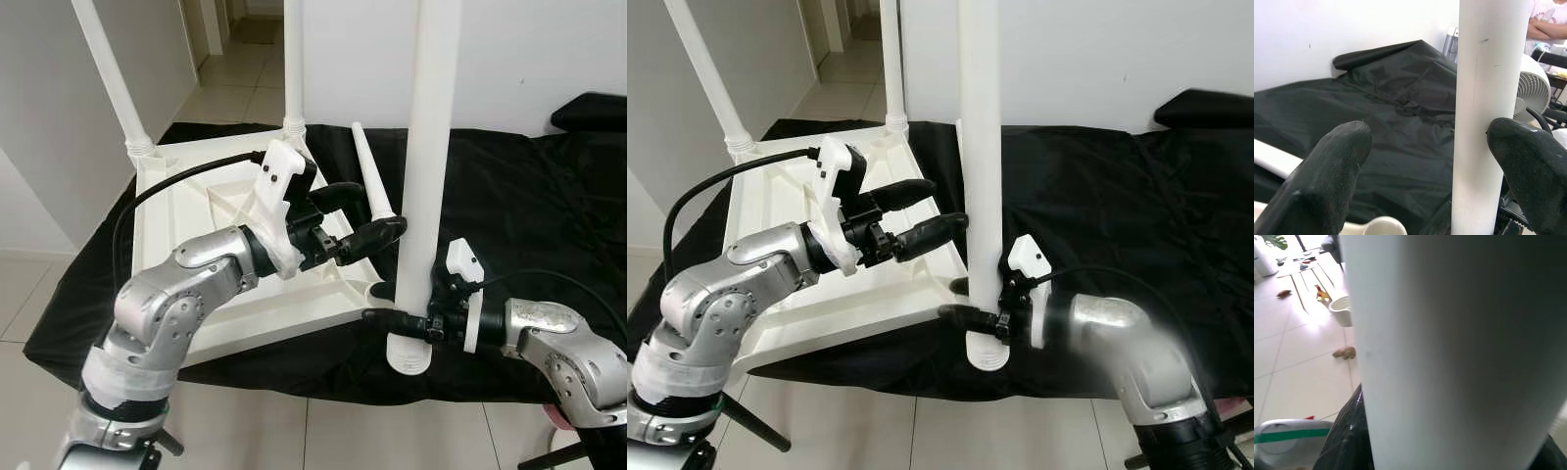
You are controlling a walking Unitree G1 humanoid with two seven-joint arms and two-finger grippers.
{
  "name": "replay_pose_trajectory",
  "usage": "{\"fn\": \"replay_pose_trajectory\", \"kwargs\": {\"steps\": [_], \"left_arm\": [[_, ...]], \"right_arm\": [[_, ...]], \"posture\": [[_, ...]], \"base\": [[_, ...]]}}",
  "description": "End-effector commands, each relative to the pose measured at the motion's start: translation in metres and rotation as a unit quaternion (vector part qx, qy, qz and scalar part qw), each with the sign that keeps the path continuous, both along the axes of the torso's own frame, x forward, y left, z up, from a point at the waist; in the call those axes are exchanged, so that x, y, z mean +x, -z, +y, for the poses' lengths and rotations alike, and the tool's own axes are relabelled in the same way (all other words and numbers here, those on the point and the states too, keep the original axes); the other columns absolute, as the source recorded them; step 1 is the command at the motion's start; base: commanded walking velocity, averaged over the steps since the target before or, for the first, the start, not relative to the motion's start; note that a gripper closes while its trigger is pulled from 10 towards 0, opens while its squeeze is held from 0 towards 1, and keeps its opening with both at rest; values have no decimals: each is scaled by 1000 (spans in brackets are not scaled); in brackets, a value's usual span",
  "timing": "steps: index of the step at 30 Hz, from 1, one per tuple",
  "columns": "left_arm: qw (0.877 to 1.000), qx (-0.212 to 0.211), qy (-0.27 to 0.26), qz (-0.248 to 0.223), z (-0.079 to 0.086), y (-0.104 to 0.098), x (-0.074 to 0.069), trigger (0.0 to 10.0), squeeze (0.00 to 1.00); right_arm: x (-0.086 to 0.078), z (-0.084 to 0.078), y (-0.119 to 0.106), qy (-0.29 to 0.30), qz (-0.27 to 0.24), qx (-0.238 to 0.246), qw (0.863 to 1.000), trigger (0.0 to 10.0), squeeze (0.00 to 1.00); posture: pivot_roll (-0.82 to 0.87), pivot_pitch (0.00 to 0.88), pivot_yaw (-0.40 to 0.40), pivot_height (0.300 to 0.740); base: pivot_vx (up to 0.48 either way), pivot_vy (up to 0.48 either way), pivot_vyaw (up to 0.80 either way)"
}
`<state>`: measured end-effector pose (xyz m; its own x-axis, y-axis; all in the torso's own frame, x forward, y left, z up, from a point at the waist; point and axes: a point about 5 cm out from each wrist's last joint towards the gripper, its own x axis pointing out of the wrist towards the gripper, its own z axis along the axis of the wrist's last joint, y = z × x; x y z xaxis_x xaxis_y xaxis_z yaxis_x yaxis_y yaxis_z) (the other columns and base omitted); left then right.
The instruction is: Building children table
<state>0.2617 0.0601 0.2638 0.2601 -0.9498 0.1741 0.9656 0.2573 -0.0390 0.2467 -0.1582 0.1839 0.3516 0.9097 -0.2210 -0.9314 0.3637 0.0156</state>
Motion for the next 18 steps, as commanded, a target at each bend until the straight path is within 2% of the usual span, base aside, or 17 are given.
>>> {"fn": "replay_pose_trajectory", "kwargs": {"steps": [1, 3, 5, 11, 14, 18], "left_arm": [[986, 7, 160, -33, -4, -6, -22, 10000, 0], [986, 9, 165, -33, -3, -6, -23, 10000, 0], [980, 18, 197, -19, -3, -4, -30, 10000, 0], [975, 24, 220, -3, -2, -1, -33, 10000, 0], [966, 38, 256, 1, 3, 0, -40, 10000, 0], [965, 40, 257, 2, 3, 1, -41, 10000, 0]], "right_arm": [[-7, 9, 1, -28, 11, 8, 1000, 10000, 0], [-7, 9, 1, -29, 13, 9, 999, 10000, 0], [-9, 11, 3, -36, 20, 13, 999, 10000, 0], [-10, 15, 5, -44, 26, 15, 999, 10000, 0], [-10, 16, 5, -43, 30, 23, 998, 10000, 0], [-9, 15, 6, -39, 34, 26, 998, 10000, 0]], "posture": [[-34, 5, 30, 740], [-34, 5, 30, 740], [-34, 2, 28, 740], [-34, 2, 28, 740], [-33, 6, 28, 740], [-33, 6, 28, 740]], "base": [[0, 0, 0], [0, 0, 0], [0, 0, 0], [0, 0, 0], [0, 0, 0], [0, 0, 0]]}}
